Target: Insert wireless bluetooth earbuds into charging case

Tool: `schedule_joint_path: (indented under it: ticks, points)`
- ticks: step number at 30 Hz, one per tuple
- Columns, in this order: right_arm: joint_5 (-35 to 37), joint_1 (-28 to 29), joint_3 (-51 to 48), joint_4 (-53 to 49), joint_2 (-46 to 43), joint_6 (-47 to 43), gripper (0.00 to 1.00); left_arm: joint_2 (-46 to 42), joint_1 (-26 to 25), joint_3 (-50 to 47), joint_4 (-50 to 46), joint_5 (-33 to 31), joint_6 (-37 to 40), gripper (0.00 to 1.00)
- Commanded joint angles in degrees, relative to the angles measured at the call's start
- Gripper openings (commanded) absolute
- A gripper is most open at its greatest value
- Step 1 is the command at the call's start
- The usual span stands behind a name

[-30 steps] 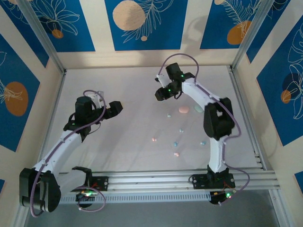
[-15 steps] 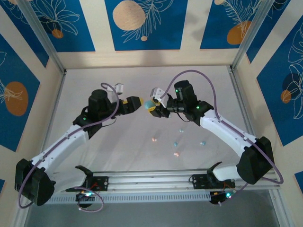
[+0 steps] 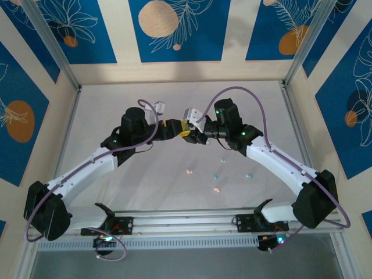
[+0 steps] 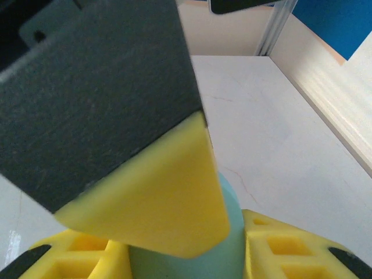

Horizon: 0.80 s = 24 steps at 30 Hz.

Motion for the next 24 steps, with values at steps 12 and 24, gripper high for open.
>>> schedule_joint_path:
  ticks: [12, 24]
  points:
    - [1.97, -0.95, -7.93, 15.40, -6.86, 4.81, 0.61, -3.26, -0.75, 0.32, 2.34, -4.45, -7.33, 0.20]
    - [-6.39, -4.02, -13.49, 28.51, -7.17, 7.50, 0.66, -7.45, -0.81, -6.70, 13.83, -4.04, -22.50, 0.20]
